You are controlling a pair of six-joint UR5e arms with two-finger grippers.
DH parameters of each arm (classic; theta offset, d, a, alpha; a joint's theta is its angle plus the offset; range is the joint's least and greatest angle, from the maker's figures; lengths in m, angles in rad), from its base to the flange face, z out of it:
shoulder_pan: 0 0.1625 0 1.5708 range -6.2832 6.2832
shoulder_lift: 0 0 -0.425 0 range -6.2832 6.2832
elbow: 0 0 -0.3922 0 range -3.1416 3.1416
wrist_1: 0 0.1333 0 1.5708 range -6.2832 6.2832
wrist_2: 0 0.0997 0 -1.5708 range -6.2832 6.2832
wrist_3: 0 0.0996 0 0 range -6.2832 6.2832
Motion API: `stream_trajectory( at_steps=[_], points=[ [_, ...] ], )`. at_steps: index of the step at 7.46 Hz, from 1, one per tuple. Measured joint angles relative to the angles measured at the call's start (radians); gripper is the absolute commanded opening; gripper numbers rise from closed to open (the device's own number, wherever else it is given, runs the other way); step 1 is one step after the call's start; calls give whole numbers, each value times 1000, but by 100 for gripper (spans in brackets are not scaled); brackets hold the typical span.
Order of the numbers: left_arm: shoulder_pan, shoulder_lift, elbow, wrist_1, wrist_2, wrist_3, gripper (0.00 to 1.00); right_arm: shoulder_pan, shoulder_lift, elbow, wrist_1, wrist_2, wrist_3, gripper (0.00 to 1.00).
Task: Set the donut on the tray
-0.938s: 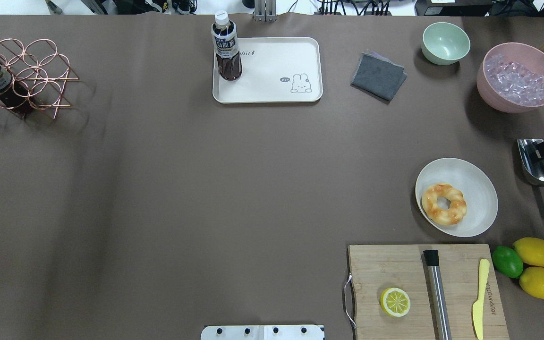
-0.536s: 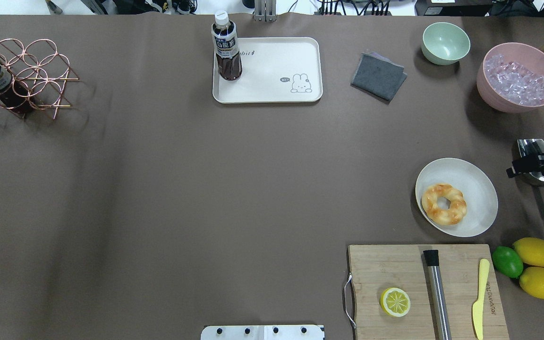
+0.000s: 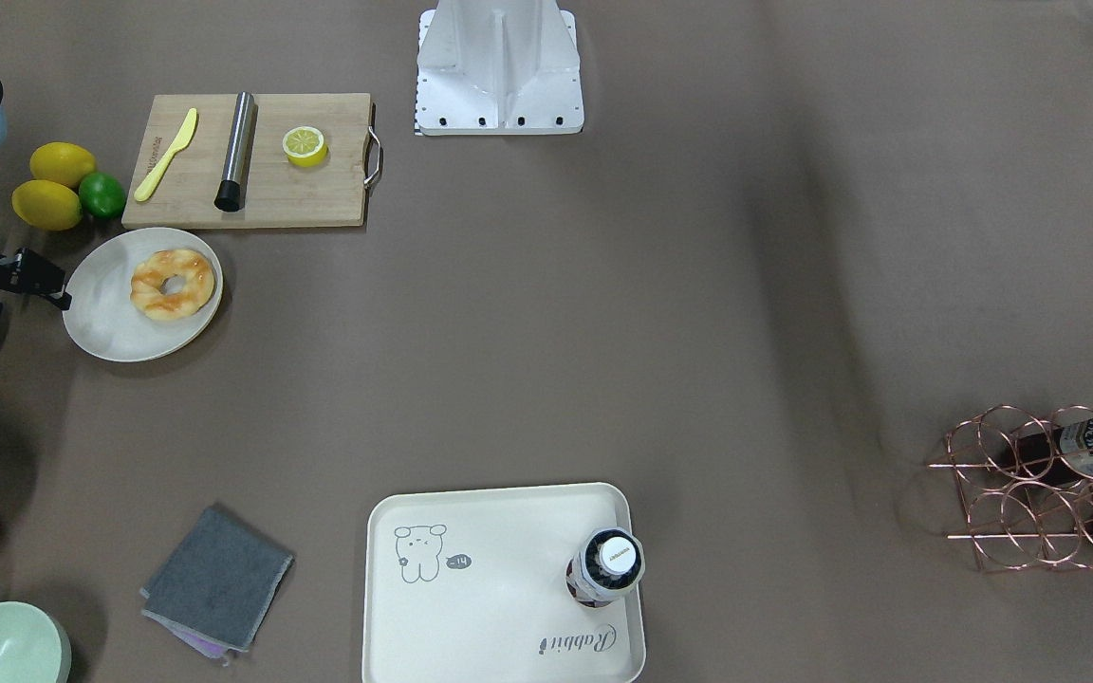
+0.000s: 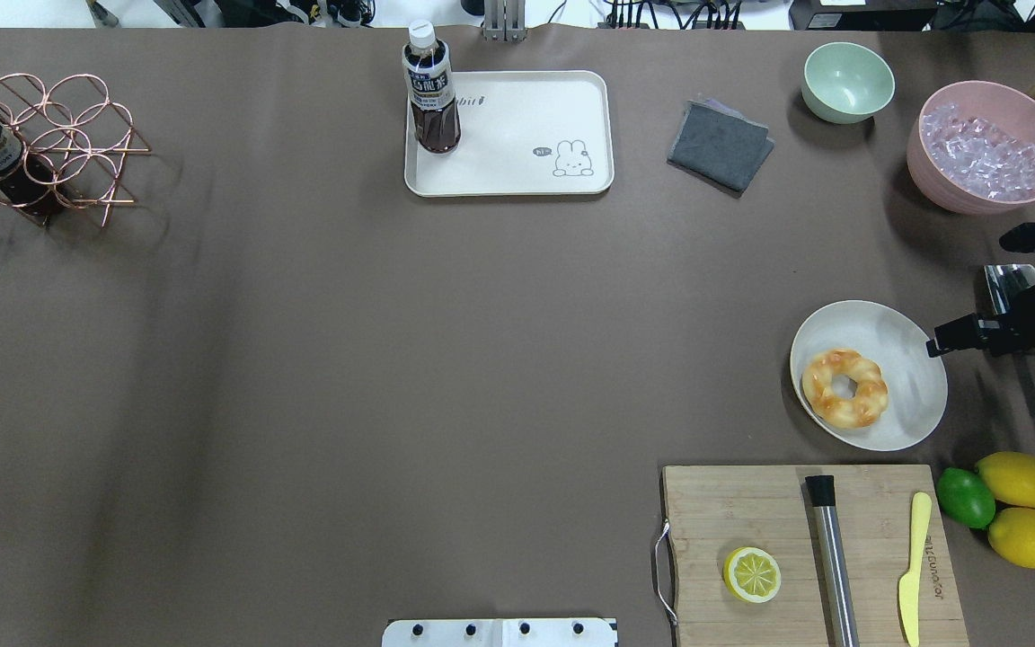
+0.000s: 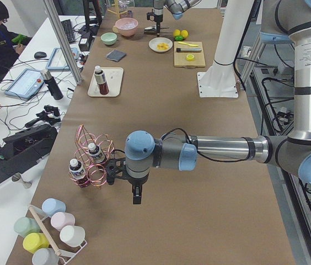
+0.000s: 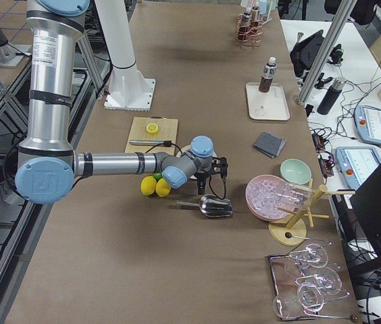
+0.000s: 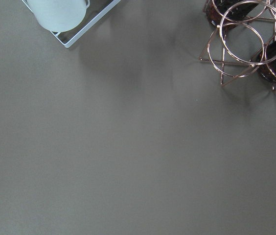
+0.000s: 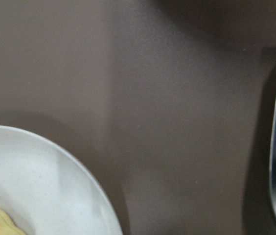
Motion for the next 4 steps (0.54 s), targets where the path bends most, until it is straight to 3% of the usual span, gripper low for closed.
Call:
stream_trajectory(
  at_steps=[1, 2, 3, 4],
  points=[
    [0, 0, 1, 1, 0, 0, 98, -19, 0, 0, 21, -3, 34, 96],
    [1, -1, 2, 0, 0, 0, 98, -34, 1, 0, 30, -4, 51, 87],
    [1, -1, 2, 1, 0, 0, 98, -44, 1, 1, 34, -7, 57, 65],
    [1, 0, 2, 1, 0, 0, 98, -53, 0, 1, 35, -15, 59, 36]
  ],
)
